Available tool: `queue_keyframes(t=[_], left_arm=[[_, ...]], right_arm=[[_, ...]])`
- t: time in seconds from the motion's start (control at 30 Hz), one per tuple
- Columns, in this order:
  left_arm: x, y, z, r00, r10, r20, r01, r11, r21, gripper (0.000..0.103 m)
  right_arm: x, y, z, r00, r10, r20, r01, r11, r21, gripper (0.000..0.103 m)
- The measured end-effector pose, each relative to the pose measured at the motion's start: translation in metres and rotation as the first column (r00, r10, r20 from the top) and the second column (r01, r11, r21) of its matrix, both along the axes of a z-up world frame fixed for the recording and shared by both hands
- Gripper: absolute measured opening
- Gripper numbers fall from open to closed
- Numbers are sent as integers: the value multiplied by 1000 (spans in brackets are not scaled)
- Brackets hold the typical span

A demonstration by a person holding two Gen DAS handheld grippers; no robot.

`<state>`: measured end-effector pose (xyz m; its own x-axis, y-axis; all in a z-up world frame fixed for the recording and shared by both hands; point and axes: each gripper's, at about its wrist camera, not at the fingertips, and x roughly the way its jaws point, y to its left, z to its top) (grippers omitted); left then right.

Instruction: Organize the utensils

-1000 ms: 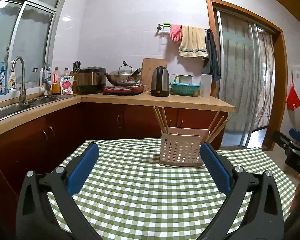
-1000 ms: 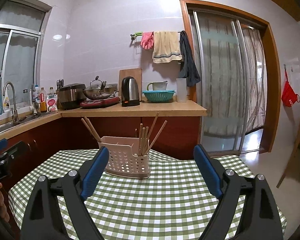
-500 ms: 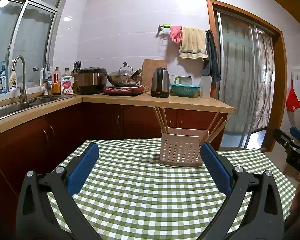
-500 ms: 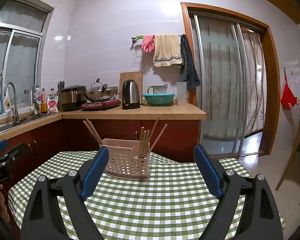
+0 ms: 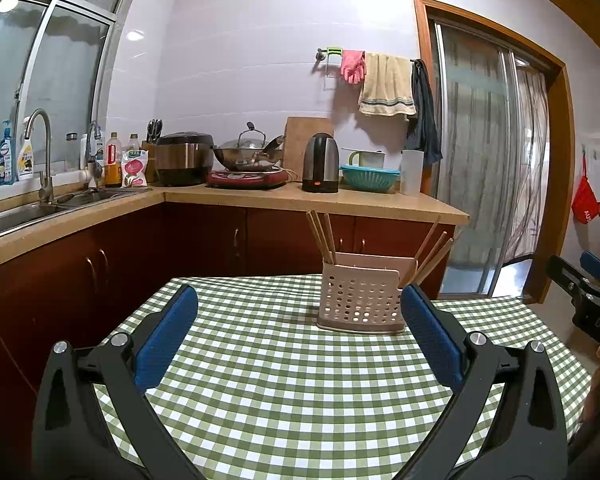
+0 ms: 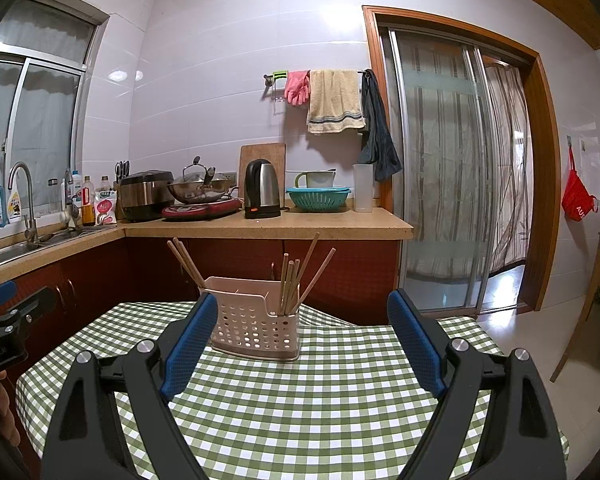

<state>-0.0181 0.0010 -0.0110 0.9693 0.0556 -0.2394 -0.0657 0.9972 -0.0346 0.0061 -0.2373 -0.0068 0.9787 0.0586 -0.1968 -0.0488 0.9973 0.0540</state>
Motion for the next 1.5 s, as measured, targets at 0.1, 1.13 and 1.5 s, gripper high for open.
queue_keyframes(t=[0.1,1.13,1.5], left_arm=[[0,0,0,1000,-1,0,1,1000,1,99],[5,3,-3,1000,-1,0,1,1000,-8,99],[11,6,-3,1000,-14,0,14,1000,-19,99]], right_arm=[[0,0,0,1000,0,0,0,1000,-1,84],[-1,4,-1,1000,2,-7,-2,1000,-4,84],[4,5,-7,1000,5,-17,-5,1000,-7,84]])
